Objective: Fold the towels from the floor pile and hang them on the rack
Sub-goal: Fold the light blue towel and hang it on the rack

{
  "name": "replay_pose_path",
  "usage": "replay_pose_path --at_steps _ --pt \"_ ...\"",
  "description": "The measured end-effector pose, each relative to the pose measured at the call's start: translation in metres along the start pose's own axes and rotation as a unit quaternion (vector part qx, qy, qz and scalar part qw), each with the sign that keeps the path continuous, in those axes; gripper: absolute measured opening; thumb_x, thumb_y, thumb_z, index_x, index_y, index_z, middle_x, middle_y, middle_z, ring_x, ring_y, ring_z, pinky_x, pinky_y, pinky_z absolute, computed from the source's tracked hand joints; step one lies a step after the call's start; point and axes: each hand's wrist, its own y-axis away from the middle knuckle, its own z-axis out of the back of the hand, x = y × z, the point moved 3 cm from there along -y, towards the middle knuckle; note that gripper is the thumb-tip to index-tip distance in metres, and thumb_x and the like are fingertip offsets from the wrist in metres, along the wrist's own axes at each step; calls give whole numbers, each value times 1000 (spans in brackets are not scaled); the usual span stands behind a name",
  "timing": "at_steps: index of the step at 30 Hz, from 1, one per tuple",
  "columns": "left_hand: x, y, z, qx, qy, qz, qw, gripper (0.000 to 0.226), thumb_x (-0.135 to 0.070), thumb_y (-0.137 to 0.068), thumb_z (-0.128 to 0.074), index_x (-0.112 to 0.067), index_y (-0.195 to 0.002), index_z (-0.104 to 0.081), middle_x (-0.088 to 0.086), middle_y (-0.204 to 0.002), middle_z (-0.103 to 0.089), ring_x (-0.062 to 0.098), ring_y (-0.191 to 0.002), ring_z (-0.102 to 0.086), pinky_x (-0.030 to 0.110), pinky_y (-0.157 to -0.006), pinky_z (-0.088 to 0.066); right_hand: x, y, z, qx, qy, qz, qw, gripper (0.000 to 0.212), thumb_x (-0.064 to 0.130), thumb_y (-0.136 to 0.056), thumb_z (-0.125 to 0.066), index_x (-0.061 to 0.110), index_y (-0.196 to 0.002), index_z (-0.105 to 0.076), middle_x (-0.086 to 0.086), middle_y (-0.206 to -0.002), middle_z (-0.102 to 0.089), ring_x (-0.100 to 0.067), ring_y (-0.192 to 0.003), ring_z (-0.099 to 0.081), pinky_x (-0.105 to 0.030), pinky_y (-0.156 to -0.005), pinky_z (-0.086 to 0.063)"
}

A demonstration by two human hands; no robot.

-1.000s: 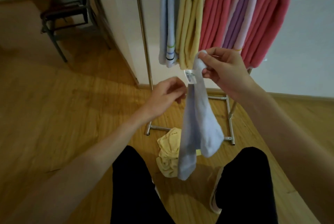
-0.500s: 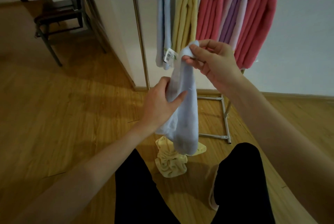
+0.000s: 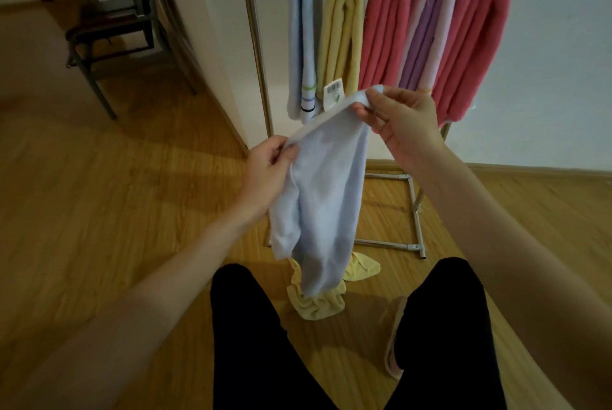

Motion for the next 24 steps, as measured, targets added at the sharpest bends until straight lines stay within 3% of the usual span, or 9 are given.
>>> replay_pose_path --at_steps 2,4,7,9,11,14,18,21,24 --pt "1 1 -5 46 57 31 997 23 -12 -96 -51 -6 -74 -52 1 -65 -45 9 -61 -44 21 -58 -35 -9 -1 10 -38 -20 -11 999 20 -9 -86 -60 5 -93 -47 -24 -97 -57 -22 -68 -69 -24 -66 -56" --pt "-3 6 -11 84 57 31 994 26 -19 -97 -52 -7 -74 -49 1 -63 -38 7 -57 -38 18 -54 -31 -17 -1 17 -48 -18 -17 999 22 -9 -85 -61 5 -95 -47 -23 -95 -57 -22 -68 -68 -25 -67 -57" --pt "-4 10 -14 101 0 8 995 34 -28 -94 -57 2 -78 -54 4 -65 -42 9 -57 -41 15 -52 -32 -23 3 21 -35 3 -20 999 9 -7 -87 -60 1 -86 -57 -14 -78 -61 -18 -66 -68 -24 -69 -57" --pt "-1 11 -9 95 -43 -22 994 36 -25 -95 -55 8 -80 -53 11 -66 -45 10 -58 -41 18 -53 -32 -27 7 25 -37 4 -24 999 5 -6 -87 -60 -1 -86 -60 -12 -77 -62 -16 -66 -68 -23 -71 -56" --pt "5 13 -1 96 -96 -45 990 30 -24 -96 -52 2 -85 -60 16 -70 -54 13 -58 -46 21 -54 -35 -32 10 30 -41 6 -34 999 4 -4 -87 -60 -2 -89 -63 -13 -83 -63 -16 -67 -67 -22 -70 -56" --pt "15 20 11 108 -171 -57 978 26 -27 -98 -49 -8 -92 -65 7 -75 -60 13 -64 -53 25 -58 -40 -40 15 35 -46 18 -37 998 6 -4 -88 -60 -3 -91 -65 -15 -92 -64 -14 -67 -66 -19 -68 -54" --pt "28 24 16 104 -273 -66 954 26 -26 -98 -47 -11 -83 -61 0 -70 -56 11 -65 -52 22 -56 -37 -46 24 44 -46 -6 -28 999 8 -5 -89 -58 -4 -91 -65 -10 -81 -66 -14 -66 -64 -18 -67 -53" --pt "29 22 11 111 -222 -29 968 21 -20 -99 -46 -12 -88 -62 2 -74 -59 9 -65 -55 21 -58 -41 -48 29 59 -65 18 -10 998 9 -4 -88 -59 -2 -94 -66 -9 -80 -67 -14 -68 -65 -19 -69 -53" --pt "15 20 -2 142 -113 34 983 22 -17 -99 -45 -7 -98 -64 2 -82 -61 -1 -68 -55 12 -61 -42 -54 34 79 -56 198 17 979 23 -1 -83 -67 4 -105 -67 -7 -87 -69 -12 -77 -66 -19 -75 -53"
